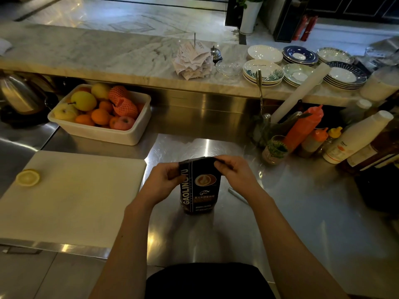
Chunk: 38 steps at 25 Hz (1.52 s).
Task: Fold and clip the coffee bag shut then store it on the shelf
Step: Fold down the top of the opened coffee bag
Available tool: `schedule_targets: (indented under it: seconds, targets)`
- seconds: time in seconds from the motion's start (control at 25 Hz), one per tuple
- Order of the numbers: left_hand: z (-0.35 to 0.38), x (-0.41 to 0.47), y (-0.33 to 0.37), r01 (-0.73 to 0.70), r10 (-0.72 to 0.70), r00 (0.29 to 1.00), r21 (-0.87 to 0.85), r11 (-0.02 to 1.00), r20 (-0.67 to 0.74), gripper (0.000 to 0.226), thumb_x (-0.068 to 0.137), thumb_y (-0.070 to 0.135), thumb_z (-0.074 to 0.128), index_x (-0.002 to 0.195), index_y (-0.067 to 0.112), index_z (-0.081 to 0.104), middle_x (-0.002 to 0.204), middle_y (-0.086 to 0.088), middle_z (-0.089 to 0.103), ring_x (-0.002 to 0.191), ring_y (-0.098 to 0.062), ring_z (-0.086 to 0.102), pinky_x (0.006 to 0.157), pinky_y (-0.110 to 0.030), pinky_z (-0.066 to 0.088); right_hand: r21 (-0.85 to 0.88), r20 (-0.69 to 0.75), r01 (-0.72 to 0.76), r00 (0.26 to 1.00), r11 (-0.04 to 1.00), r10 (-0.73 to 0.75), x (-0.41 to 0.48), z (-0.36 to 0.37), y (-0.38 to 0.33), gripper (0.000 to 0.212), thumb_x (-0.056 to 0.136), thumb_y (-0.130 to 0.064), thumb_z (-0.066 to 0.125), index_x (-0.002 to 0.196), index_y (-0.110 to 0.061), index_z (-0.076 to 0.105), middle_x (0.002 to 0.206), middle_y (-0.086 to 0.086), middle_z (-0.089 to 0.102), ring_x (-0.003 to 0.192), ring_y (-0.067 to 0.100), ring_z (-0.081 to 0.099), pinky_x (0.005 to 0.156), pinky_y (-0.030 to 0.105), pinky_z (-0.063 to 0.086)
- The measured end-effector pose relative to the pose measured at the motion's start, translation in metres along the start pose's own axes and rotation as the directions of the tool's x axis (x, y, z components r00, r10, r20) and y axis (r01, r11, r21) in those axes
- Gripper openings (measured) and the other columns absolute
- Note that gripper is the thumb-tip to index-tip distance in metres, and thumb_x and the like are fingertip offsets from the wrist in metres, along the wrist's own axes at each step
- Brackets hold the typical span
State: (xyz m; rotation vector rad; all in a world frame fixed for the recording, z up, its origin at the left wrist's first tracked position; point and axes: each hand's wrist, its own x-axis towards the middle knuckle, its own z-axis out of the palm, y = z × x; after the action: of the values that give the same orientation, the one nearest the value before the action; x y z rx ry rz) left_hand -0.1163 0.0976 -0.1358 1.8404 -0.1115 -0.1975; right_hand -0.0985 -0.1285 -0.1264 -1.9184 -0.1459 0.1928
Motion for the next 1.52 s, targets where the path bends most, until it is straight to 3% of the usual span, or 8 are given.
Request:
schedule_targets:
  seconds: [0.16,0.36,0.52,0.76,0.92,1.0,1.16,1.52]
  targets:
    - [0.008,-0.003,-0.017,0.044,-0.036,0.983,0.039,0.998,-0.179,0.039,0.084,-0.008,0.065,0.088,0.030,0.075,0.087,0.012,0.076,0.090,-0.006,0.071,0.084,-0.026,0.055,-0.061,0.066,-0.054,0.996,0.997,0.058,-0.002,0.003,0.010,0.023,0.087,0.001,0.063,0.099,-0.016,0.072,0.098,0.004,0.074,0.097,0.019,0.070,0.086,0.031,0.056]
    - [0.012,-0.005,-0.026,0.046,-0.054,0.980,-0.045,0.998,-0.194,0.041,0.090,-0.010,0.054,0.094,0.024,0.077,0.103,-0.001,0.076,0.102,-0.014,0.071,0.094,-0.030,0.054,-0.075,-0.055,-0.079,0.996,0.994,0.075,-0.004,0.005,0.018,0.046,0.078,0.021,0.051,0.062,-0.021,0.060,0.077,0.009,0.067,0.075,0.018,0.066,0.068,0.019,0.050]
    - [0.014,-0.006,-0.026,0.069,-0.075,0.982,-0.040,0.997,-0.175,0.042,0.091,-0.006,0.050,0.095,0.026,0.078,0.098,0.001,0.078,0.099,-0.011,0.071,0.094,-0.027,0.053,-0.039,-0.069,-0.110,0.992,0.993,0.107,-0.004,0.005,0.022,0.043,0.081,0.019,0.053,0.065,-0.018,0.066,0.085,0.010,0.071,0.081,0.018,0.068,0.060,0.007,0.048]
    - [0.014,-0.002,-0.024,0.091,-0.103,0.980,-0.080,0.993,-0.169,0.013,0.080,0.007,0.076,0.090,0.015,0.080,0.088,-0.002,0.079,0.087,-0.015,0.074,0.087,-0.033,0.057,-0.078,0.028,-0.089,0.995,0.993,0.092,0.001,-0.003,0.026,0.047,0.085,0.015,0.054,0.076,-0.025,0.075,0.088,-0.002,0.073,0.090,0.014,0.070,0.084,0.023,0.056]
    - [0.023,0.001,-0.020,0.057,-0.055,0.971,-0.001,0.998,-0.233,0.016,0.074,0.002,0.079,0.078,0.017,0.076,0.080,-0.001,0.076,0.078,-0.011,0.073,0.080,-0.028,0.058,-0.140,0.070,-0.077,0.994,0.987,0.087,0.000,-0.003,0.014,0.033,0.085,0.004,0.055,0.096,-0.020,0.075,0.098,0.002,0.074,0.095,0.014,0.068,0.087,0.028,0.055]
    - [0.026,0.003,-0.016,0.037,-0.030,0.971,0.024,0.999,-0.237,0.021,0.076,0.004,0.079,0.087,0.021,0.073,0.081,0.001,0.075,0.078,-0.008,0.072,0.077,-0.022,0.058,-0.183,0.083,-0.055,0.994,0.982,0.072,-0.001,0.009,0.006,0.025,0.087,-0.008,0.063,0.106,-0.024,0.070,0.102,0.000,0.072,0.097,0.012,0.067,0.088,0.026,0.053]
    - [0.025,0.000,-0.016,-0.012,0.035,0.982,0.125,0.992,-0.184,0.022,0.080,0.011,0.076,0.099,0.024,0.076,0.093,0.006,0.076,0.087,-0.006,0.071,0.079,-0.017,0.055,-0.388,-0.020,-0.031,0.999,0.921,0.025,0.001,0.034,0.004,0.010,0.089,-0.020,0.065,0.095,-0.023,0.072,0.095,-0.004,0.070,0.089,0.010,0.062,0.087,0.026,0.050]
    - [0.029,-0.003,-0.010,-0.041,0.072,0.983,0.182,0.982,-0.170,0.010,0.084,0.012,0.072,0.085,0.019,0.078,0.077,0.012,0.073,0.079,0.004,0.067,0.072,-0.005,0.047,-0.377,-0.023,0.006,1.000,0.926,-0.016,-0.002,0.038,0.006,0.009,0.087,-0.021,0.066,0.091,-0.022,0.075,0.090,-0.004,0.072,0.083,0.009,0.065,0.081,0.021,0.052]
